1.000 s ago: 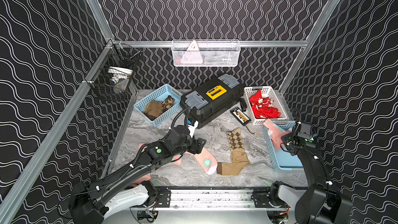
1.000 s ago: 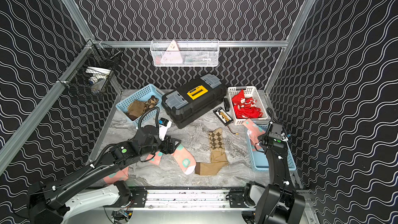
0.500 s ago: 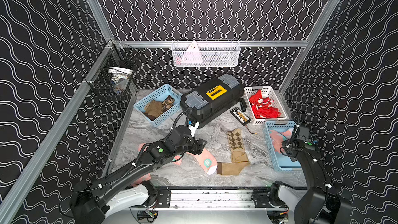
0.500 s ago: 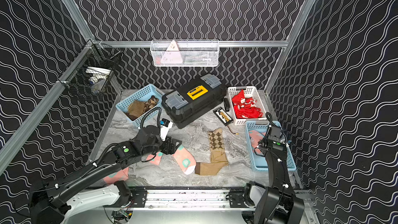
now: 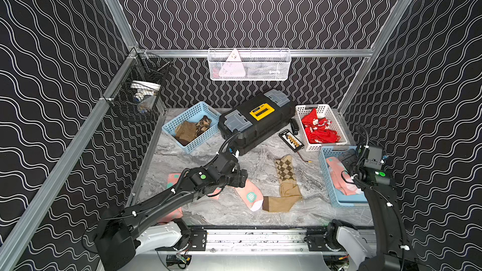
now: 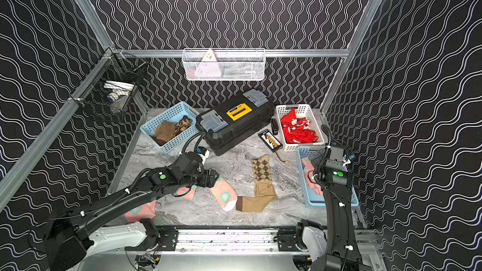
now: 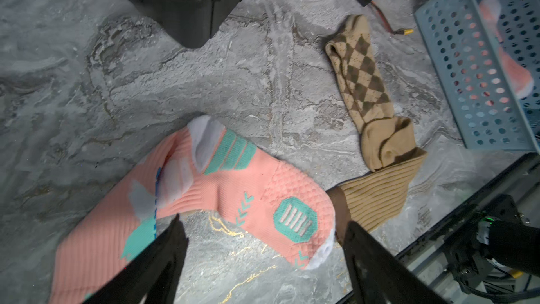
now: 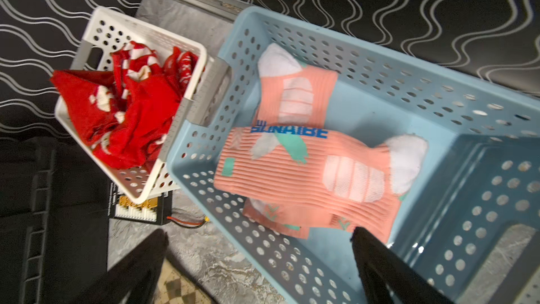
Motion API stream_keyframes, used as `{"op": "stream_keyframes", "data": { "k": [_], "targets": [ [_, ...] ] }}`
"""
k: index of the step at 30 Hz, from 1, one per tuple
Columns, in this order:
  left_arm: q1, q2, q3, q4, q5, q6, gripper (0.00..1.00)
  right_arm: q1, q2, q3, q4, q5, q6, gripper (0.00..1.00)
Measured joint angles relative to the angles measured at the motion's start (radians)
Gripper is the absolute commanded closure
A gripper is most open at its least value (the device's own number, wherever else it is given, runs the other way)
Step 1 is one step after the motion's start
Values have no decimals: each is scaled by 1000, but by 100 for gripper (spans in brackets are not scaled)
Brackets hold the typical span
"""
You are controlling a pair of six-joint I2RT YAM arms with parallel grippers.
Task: Sort the socks into the basket by color
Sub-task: Place the sock in the bin, then pick up the sock at the center of the board.
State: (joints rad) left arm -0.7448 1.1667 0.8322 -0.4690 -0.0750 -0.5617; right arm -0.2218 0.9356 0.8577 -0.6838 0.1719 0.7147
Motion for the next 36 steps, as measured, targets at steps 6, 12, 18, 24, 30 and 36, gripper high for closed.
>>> {"op": "stream_keyframes", "data": {
  "k": [6,12,18,24,30,36],
  "targets": [
    [0,105,5,-17,-46,-37,6,128,31,50,-6,-66,-51,0],
    [0,216,-6,13,-63,-46,10,196,53,61,-5,-137,-75,0],
    [0,339,6,73,-67,-45,16,207,60,68,4,-193,-103,0],
    [-1,462,44,104,-78,-45,19,208,61,66,19,-237,-124,0],
    [-2,526,77,111,-130,-49,38,208,59,64,24,-260,-129,0],
    [-1,512,66,116,-130,-65,84,208,54,56,37,-275,-131,0]
  ]
}}
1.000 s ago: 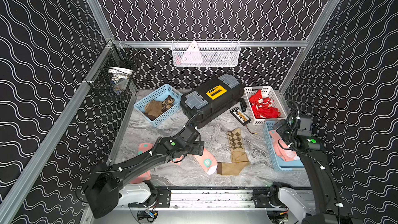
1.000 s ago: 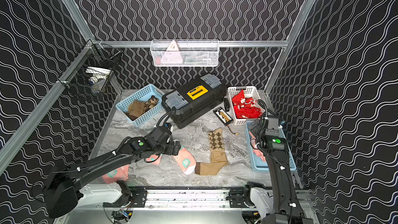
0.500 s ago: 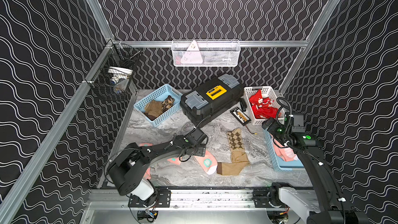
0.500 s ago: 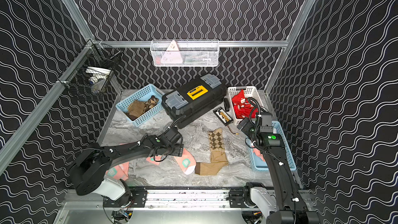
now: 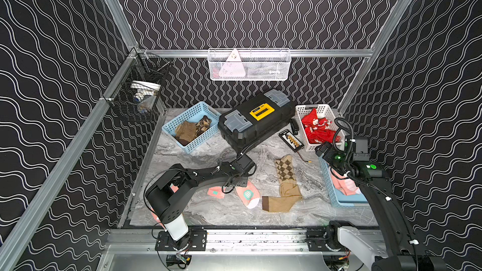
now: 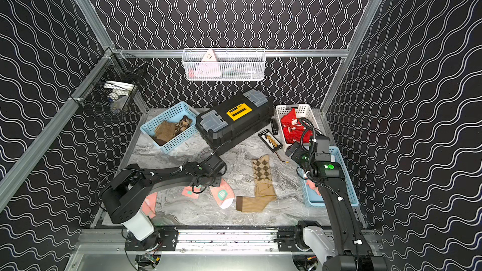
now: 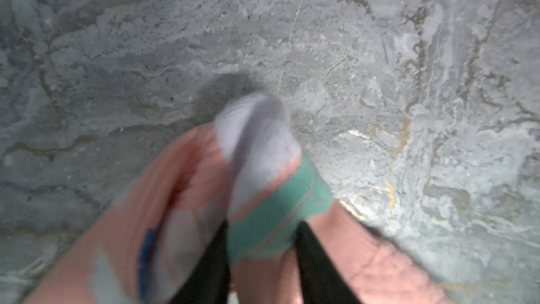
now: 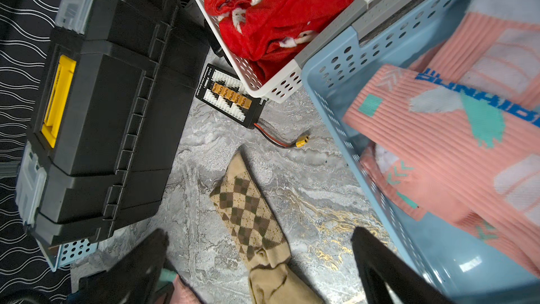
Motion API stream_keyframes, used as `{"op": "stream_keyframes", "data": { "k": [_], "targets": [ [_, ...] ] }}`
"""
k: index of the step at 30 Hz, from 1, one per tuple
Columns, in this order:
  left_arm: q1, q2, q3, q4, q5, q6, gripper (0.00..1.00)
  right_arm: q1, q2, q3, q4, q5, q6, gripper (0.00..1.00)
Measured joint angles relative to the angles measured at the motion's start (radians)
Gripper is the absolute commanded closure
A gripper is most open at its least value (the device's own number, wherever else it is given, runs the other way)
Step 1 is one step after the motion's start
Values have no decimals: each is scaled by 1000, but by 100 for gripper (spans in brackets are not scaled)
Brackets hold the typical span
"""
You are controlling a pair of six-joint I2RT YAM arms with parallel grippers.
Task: Sort the socks into the basket by color
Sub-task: Pick up the sock at the center of the board.
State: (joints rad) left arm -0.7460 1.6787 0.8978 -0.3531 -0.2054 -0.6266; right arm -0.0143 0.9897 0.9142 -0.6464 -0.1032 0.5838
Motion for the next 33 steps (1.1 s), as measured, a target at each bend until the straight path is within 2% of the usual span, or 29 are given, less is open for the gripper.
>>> {"op": "stream_keyframes", "data": {
  "k": [4,9,14,25,33],
  "targets": [
    [-1,-43,-16,-19,29,-3,100,0,0,-5,10,-23,0,0],
    [-31,-143,5,-86,52,6,100,6,6,-11,28,-72,0,0],
    [-74,-265,75,-166,98,79,100,31,21,-15,55,-153,-7,0],
    [-131,-453,226,-270,290,252,100,202,24,-66,248,-403,-24,1],
    [-145,-488,261,-269,454,352,100,309,29,-88,443,-566,-19,0]
  ]
}}
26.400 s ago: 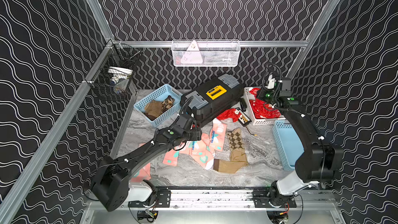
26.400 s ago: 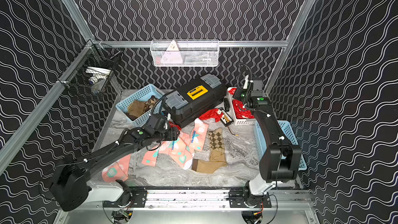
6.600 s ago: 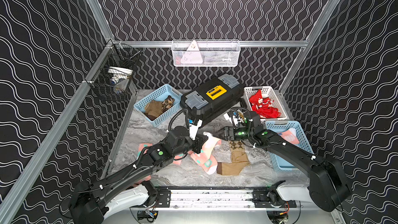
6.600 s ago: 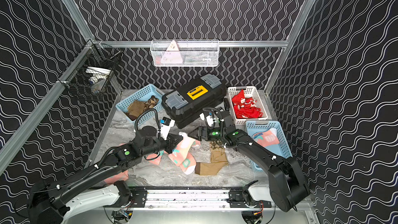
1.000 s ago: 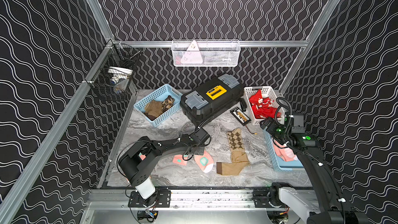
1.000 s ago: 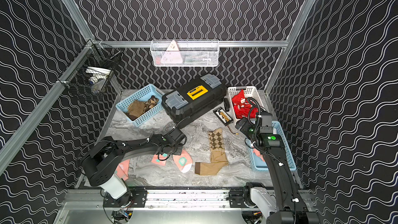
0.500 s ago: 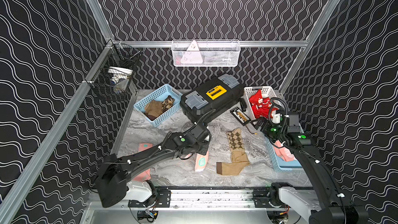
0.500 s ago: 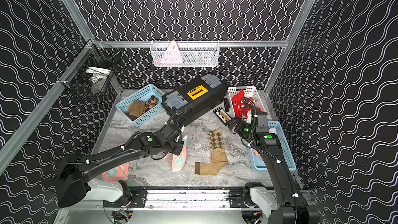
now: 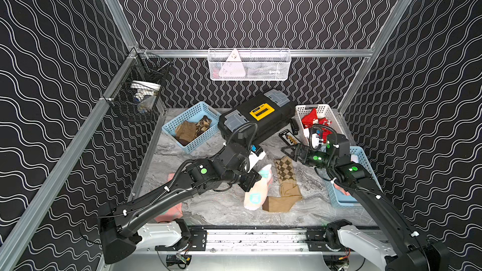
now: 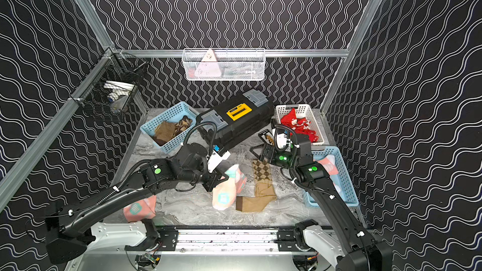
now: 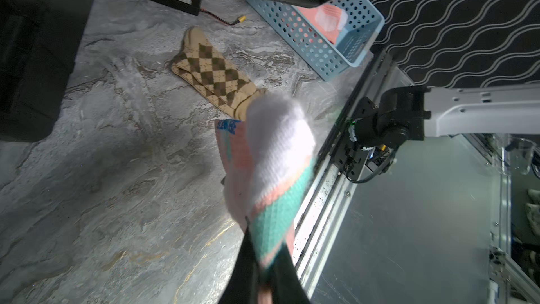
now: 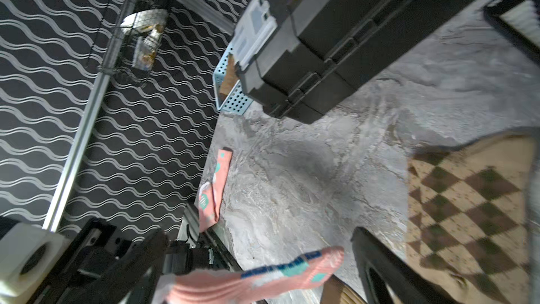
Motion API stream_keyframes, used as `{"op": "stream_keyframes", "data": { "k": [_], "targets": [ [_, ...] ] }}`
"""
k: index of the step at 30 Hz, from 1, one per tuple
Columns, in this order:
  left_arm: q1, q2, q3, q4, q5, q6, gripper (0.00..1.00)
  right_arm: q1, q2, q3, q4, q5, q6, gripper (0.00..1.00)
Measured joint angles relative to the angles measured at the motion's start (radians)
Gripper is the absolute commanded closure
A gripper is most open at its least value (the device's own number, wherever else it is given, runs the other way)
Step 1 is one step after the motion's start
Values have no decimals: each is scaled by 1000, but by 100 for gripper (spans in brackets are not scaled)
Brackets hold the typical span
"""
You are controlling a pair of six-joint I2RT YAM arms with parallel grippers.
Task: Sort the socks into the basket by color
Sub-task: Pick up the sock at the center of the board.
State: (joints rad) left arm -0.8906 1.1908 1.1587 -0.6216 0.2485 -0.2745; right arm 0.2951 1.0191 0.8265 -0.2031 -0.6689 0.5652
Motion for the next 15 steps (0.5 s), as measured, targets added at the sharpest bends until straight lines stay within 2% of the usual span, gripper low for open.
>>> {"op": "stream_keyframes", "data": {
  "k": [8,15],
  "targets": [
    [0,-3,29,26,75,35,100,106,37,-18,190,-163,74,1],
    [-3,13,59,59,86,45,100,142,26,-66,393,-276,209,10]
  ]
}}
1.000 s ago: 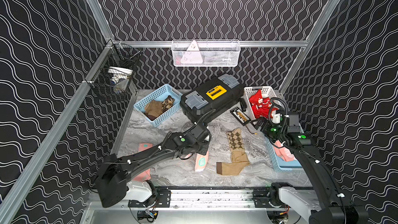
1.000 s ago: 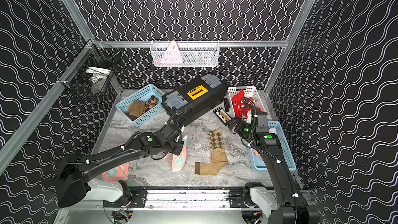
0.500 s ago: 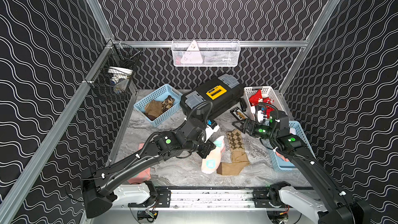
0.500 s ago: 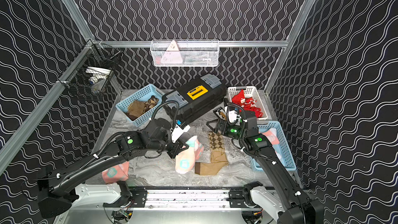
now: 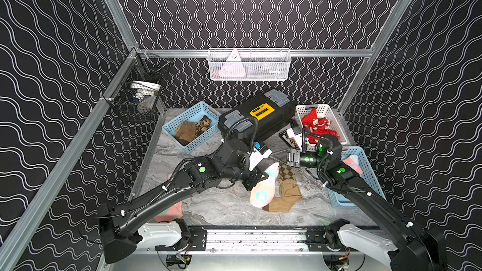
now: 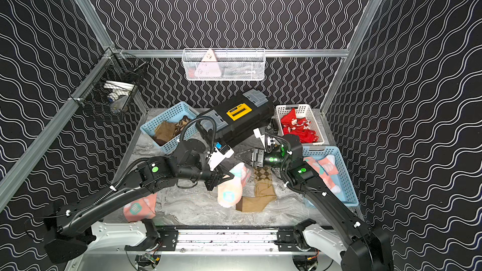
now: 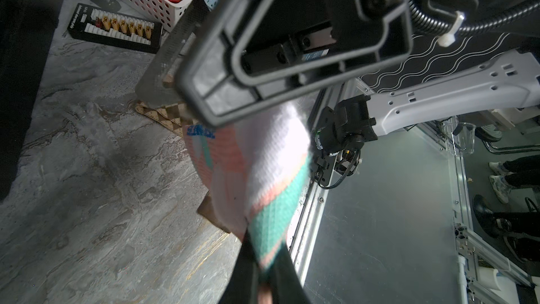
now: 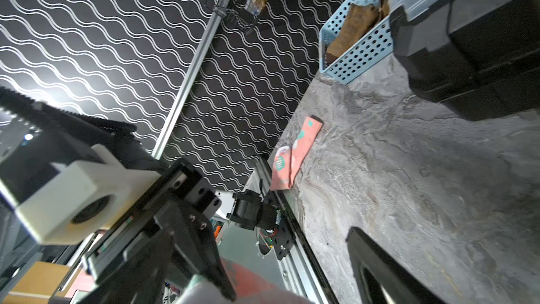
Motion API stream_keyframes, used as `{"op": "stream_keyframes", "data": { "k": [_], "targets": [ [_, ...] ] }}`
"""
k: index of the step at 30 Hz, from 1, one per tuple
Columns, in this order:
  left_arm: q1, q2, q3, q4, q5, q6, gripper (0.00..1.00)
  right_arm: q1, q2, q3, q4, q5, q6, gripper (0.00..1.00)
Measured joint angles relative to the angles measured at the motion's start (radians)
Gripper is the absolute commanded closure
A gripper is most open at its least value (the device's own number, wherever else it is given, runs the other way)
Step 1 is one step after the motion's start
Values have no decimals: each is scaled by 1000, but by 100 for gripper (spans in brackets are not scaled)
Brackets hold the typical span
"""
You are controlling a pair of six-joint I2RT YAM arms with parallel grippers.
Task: Sort the socks into the basket by color
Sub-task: Pick up the sock at the center of the board, then place the sock in the bin.
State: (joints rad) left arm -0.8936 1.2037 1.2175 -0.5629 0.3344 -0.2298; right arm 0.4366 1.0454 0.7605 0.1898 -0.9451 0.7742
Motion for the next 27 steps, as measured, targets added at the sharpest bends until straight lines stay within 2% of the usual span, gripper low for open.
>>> {"op": "stream_keyframes", "data": {
  "k": [6,10,21,24,25,27],
  "targets": [
    [-1,-2,1,25,-39,0,100,18,-43,-21,78,-50,75,19],
    [-1,-2,2,47,-58,0,100,69,-58,-7,47,-60,58,26],
    [-3,-16,13,60,-103,-1,100,107,-37,31,-69,1,-38,91],
    [-3,-19,10,58,-112,-2,100,108,-38,42,-88,15,-56,100],
    [-3,-20,7,61,-116,-2,99,108,-38,47,-98,19,-61,100],
    [-3,-21,2,68,-121,-4,82,109,-38,61,-132,32,-81,100]
  ]
}}
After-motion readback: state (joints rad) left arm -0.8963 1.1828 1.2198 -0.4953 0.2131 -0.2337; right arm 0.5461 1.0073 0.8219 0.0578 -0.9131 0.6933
